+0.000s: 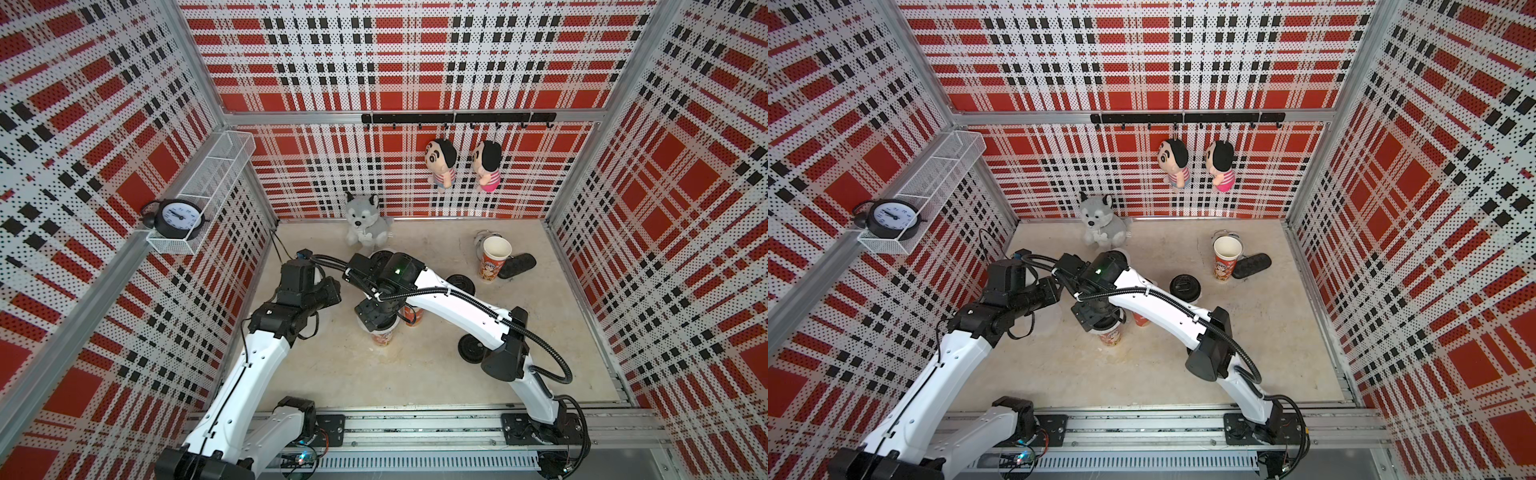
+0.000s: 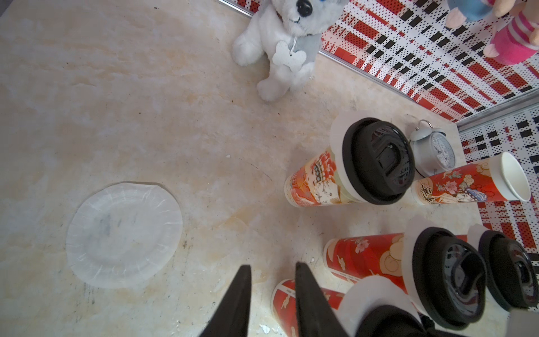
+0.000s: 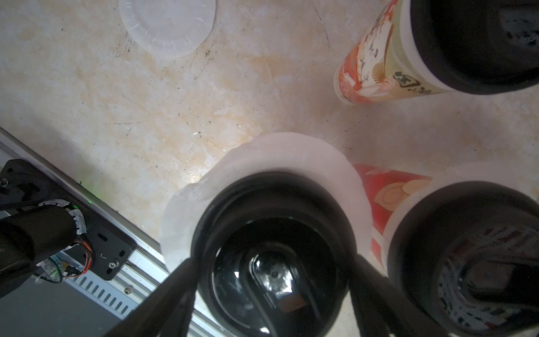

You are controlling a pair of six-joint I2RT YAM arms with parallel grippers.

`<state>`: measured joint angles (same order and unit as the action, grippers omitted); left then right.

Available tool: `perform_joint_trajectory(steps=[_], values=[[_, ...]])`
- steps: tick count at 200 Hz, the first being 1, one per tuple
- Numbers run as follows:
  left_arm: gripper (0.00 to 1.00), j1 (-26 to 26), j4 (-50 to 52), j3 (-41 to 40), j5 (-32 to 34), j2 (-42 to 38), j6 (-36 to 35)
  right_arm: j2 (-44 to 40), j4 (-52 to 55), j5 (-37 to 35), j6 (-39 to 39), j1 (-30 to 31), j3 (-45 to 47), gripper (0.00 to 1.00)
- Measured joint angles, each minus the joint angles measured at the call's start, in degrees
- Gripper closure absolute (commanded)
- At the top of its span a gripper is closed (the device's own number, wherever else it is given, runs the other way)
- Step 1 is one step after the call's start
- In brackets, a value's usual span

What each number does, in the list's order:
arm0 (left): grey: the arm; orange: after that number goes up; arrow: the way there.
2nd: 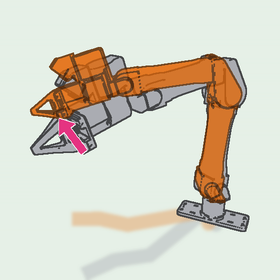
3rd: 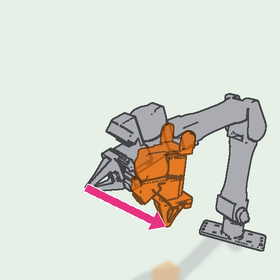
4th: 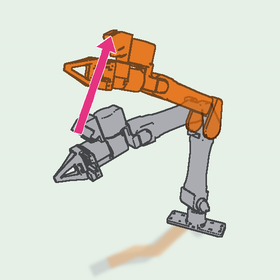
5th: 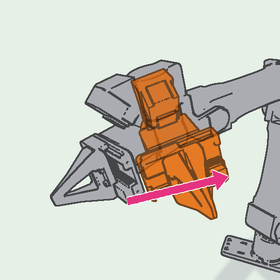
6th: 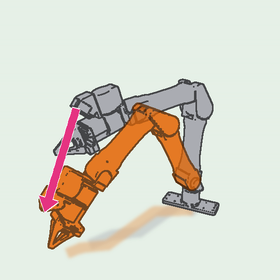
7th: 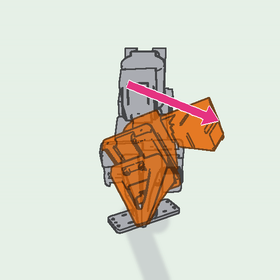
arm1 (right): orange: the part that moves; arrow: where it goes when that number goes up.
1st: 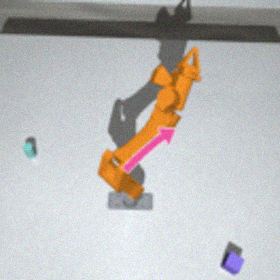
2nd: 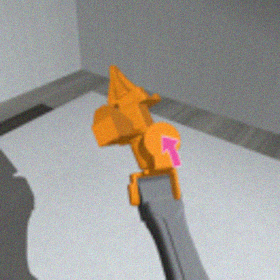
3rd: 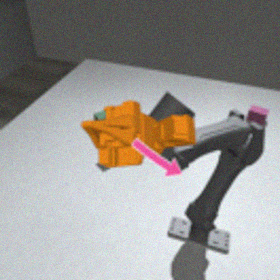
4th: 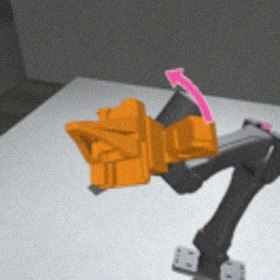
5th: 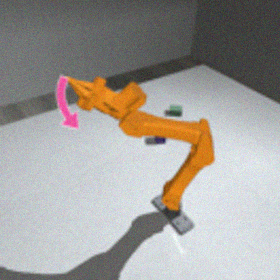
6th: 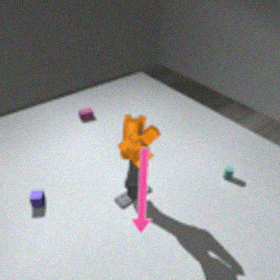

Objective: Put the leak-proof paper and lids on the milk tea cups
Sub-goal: Place the cup lid on the cup.

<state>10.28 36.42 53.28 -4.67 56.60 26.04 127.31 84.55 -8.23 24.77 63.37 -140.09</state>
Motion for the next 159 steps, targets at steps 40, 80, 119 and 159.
perform_joint_trajectory(steps=[40,80,119,159], values=[[0.69,-0.1,0.0,0.0,-0.7,0.0,0.0,0.0,-0.1,-0.2,0.3,0.0,0.0,0.13],[0.61,-0.1,1.1,0.9,-1.5,0.0,-0.5,-1.4,-1.1,-1.1,1.5,0.0,0.0,0.12],[0.56,2.2,5.1,4.7,-1.8,0.2,-0.8,-13.5,-6.1,-4.2,4.3,-1.1,9.5,0.11],[0.56,12.8,10.3,11.1,-0.8,2.8,-0.8,-35.0,-14.4,-5.4,8.8,-7.0,30.9,0.10]])
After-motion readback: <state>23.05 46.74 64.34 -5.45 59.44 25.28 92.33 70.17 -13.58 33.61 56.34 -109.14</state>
